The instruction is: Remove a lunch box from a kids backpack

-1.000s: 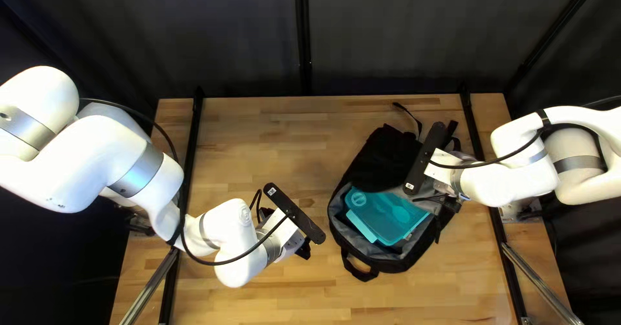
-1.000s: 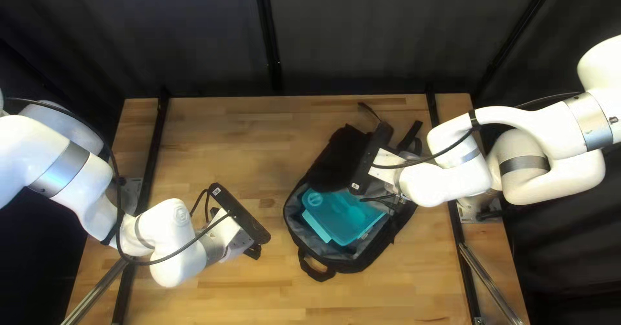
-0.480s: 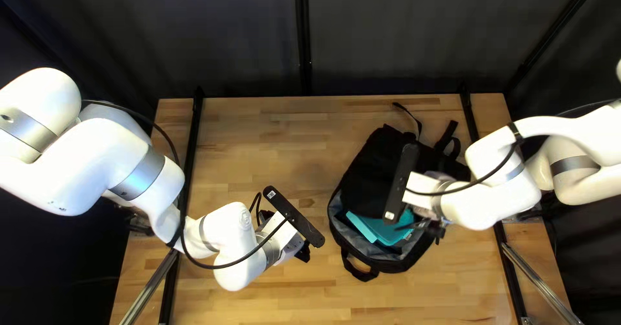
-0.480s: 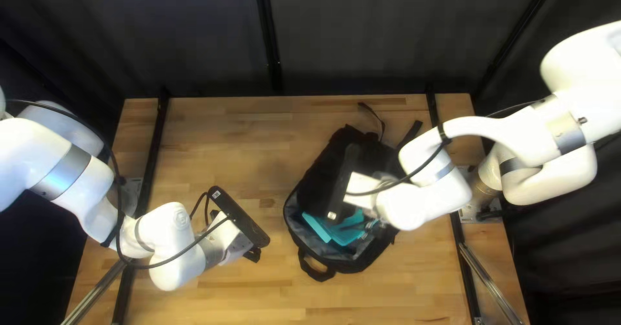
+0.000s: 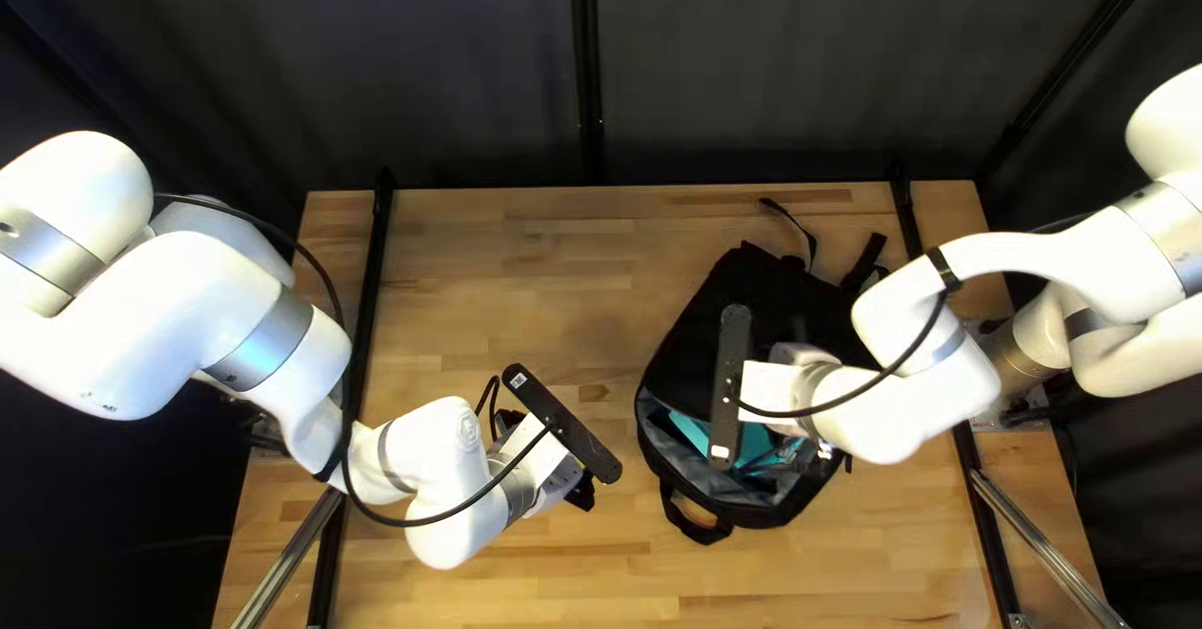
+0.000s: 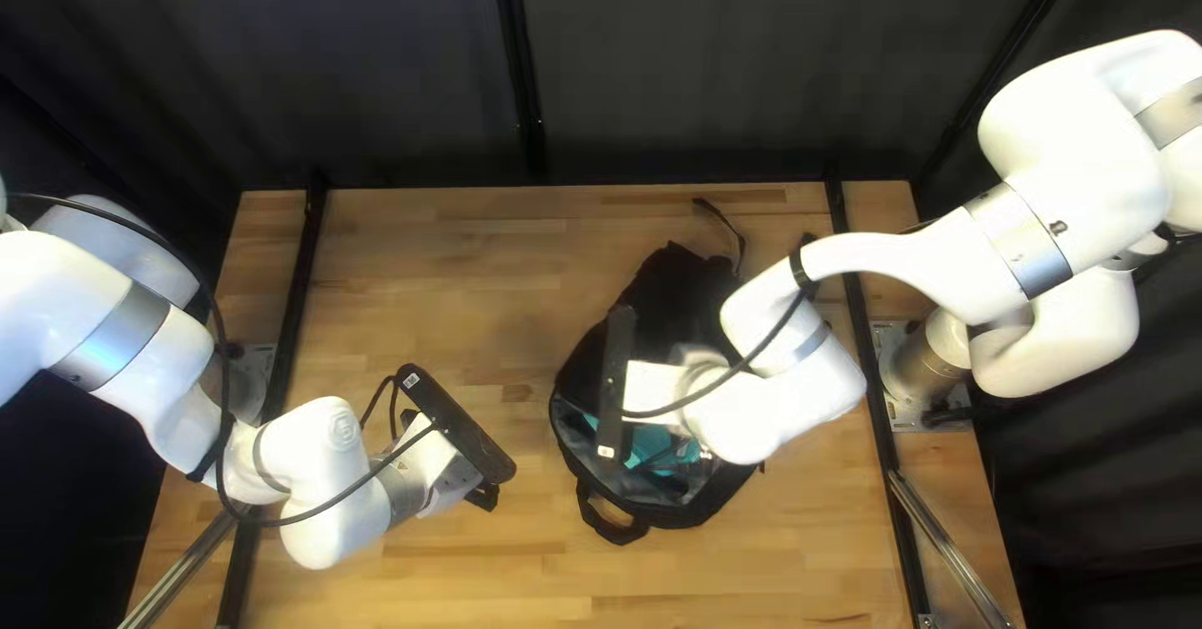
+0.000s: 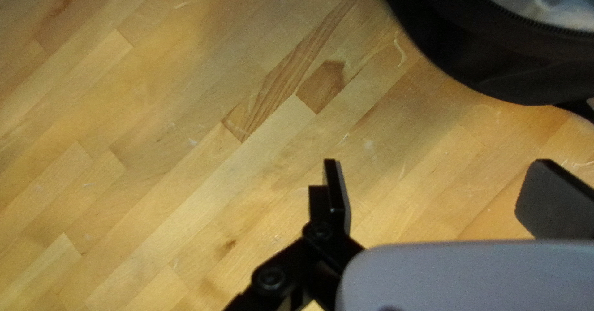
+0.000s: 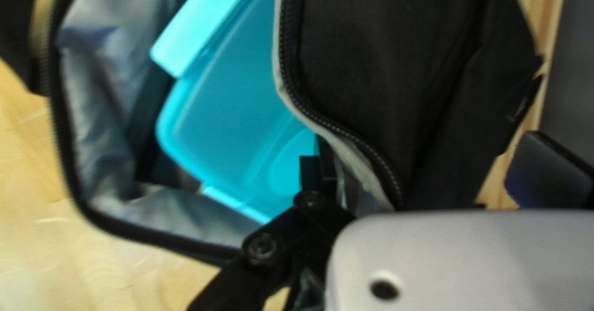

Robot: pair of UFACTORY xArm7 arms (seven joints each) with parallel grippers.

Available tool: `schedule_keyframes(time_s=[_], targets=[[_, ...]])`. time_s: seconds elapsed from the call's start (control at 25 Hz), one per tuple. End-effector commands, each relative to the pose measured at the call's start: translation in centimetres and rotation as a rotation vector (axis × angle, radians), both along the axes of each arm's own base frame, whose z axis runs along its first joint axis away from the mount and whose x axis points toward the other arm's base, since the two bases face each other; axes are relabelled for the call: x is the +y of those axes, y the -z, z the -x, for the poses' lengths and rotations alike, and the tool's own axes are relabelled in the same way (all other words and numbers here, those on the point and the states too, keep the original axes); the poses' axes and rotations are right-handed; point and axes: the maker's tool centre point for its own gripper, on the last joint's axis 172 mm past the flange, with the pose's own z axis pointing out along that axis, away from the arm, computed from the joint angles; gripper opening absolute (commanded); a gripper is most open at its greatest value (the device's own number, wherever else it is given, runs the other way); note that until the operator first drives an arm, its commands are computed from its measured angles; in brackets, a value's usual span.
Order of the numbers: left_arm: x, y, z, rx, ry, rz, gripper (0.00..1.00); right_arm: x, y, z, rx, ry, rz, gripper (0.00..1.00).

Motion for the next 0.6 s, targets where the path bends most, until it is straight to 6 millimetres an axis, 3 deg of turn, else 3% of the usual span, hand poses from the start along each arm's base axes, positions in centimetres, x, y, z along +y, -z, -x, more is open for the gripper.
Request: schedule_keyframes(time_s=[0.04,0.6], targets=[[0.1,0.1,0.1,-0.001,-0.001,0.001,1.0,-1.3,-1.4,-0.2,0.012,0.0,0.025,1.0],[0.1,0.1,0.1,-0.005,0.002,0.005,1.0,-5.4,-2.7,2.3,0.028,0.036,0.046,1.0]])
